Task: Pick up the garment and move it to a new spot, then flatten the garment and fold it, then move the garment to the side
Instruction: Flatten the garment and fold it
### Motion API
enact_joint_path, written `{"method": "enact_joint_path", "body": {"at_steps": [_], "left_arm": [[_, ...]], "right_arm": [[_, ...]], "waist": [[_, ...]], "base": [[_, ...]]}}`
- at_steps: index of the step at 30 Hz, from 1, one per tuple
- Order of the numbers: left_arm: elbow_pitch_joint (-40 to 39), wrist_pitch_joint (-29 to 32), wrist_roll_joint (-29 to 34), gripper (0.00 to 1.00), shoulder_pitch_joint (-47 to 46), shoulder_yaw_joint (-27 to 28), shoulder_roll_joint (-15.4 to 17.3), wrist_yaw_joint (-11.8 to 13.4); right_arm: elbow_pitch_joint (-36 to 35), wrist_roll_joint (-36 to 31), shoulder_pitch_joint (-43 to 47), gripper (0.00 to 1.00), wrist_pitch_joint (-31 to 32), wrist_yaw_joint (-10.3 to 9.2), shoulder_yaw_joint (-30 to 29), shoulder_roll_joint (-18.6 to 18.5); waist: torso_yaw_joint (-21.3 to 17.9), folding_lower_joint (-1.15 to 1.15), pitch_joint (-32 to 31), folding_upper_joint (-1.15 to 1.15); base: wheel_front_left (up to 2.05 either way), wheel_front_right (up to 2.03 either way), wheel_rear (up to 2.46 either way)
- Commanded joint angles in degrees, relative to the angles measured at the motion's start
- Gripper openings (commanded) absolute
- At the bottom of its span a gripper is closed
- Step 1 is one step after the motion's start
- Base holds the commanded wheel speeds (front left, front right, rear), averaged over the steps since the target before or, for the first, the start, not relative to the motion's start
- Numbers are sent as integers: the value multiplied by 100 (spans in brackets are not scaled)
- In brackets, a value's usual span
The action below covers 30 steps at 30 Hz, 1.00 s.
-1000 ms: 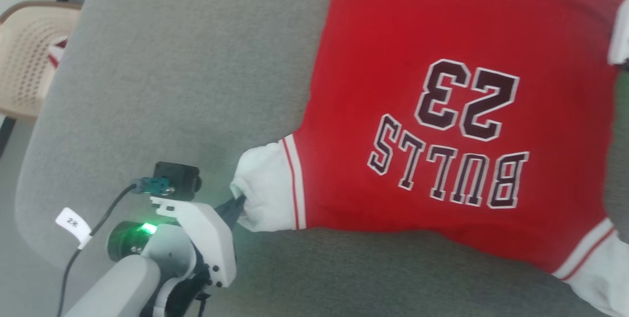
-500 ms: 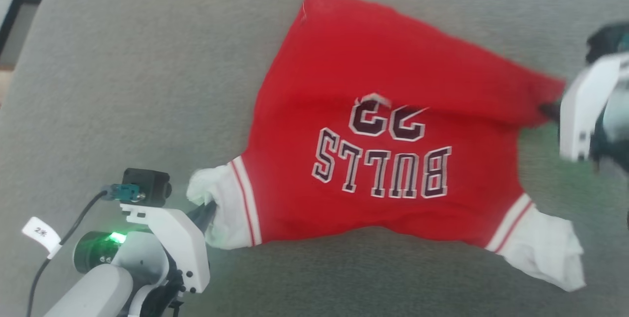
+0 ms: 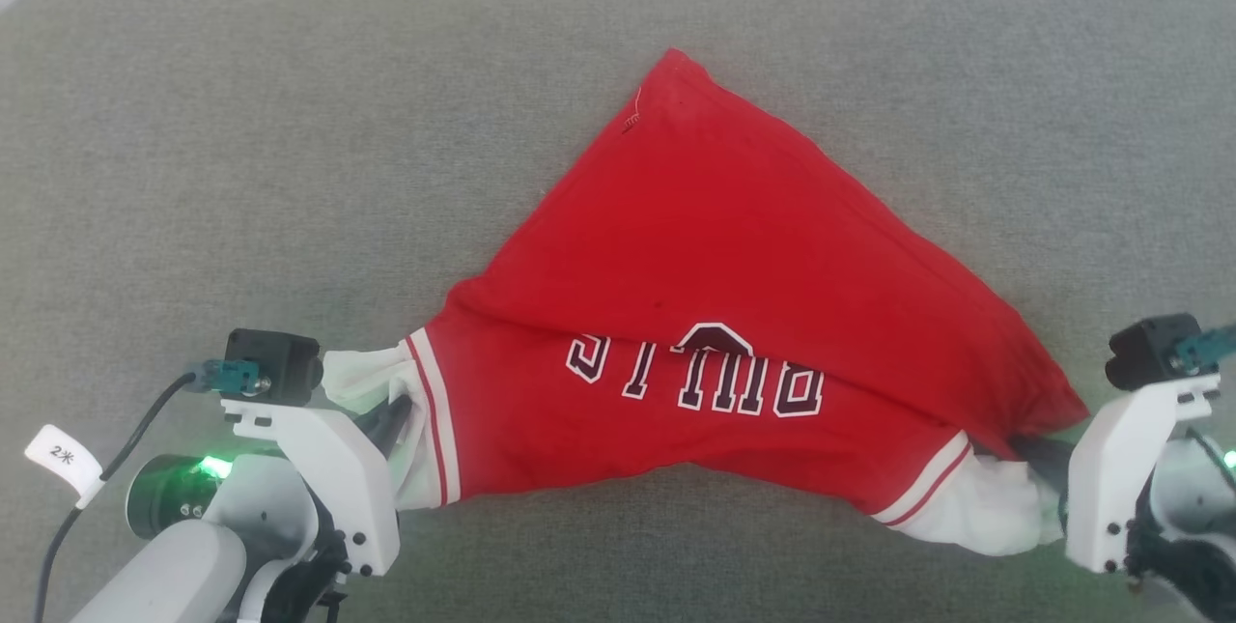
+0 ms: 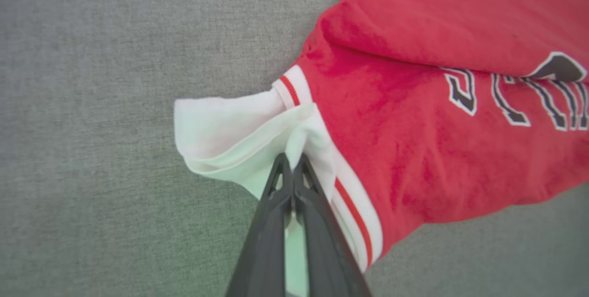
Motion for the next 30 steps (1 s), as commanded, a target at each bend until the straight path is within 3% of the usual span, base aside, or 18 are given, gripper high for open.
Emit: {"method": "enact_joint_path", "body": {"at_steps": [1,2,3,4,5,11,23,26,30], "left_arm": [[34,13,-13,0,-72,0,4,-38],[34,13,-13,0,-72,0,4,-38],[75,-5,-25,0,-85,1,-7,-52],[97,-15,-27,0,-89,1,-9,-68],[113,-22,-36,0,-93,-2,-9,-86],[189,-61,-51,0,-66,0,7,-126],[160,-113,6,0,-34,-123,-68,-171],[141,-114,25,0,-120,-174,-136,-199],[202,-147,53,0,-275,-232,-245,-267]], "right_arm": [[173,-61,256,0,-19,-11,33,169],[173,-61,256,0,-19,-11,33,169],[302,-217,298,32,-216,-12,-33,326],[363,-272,306,91,-287,-12,-26,370],[411,-299,313,100,-329,-12,2,414],[169,-260,275,100,-487,-20,-175,421],[-2141,-315,119,100,-132,-7,-609,511],[-2192,-488,-360,100,-256,-7,-456,483],[-1570,-694,-1320,100,-639,-8,-141,482]], "waist": [[-29,0,17,0],[-29,0,17,0],[-55,0,24,0],[-66,0,22,0],[-77,0,16,0],[-115,0,-38,0],[59,0,-133,0],[188,0,-68,0],[408,0,68,0]], "base": [[0,0,0],[0,0,0],[0,0,0],[0,0,0],[0,0,0],[0,0,0],[0,0,0],[0,0,0],[0,0,0]]}}
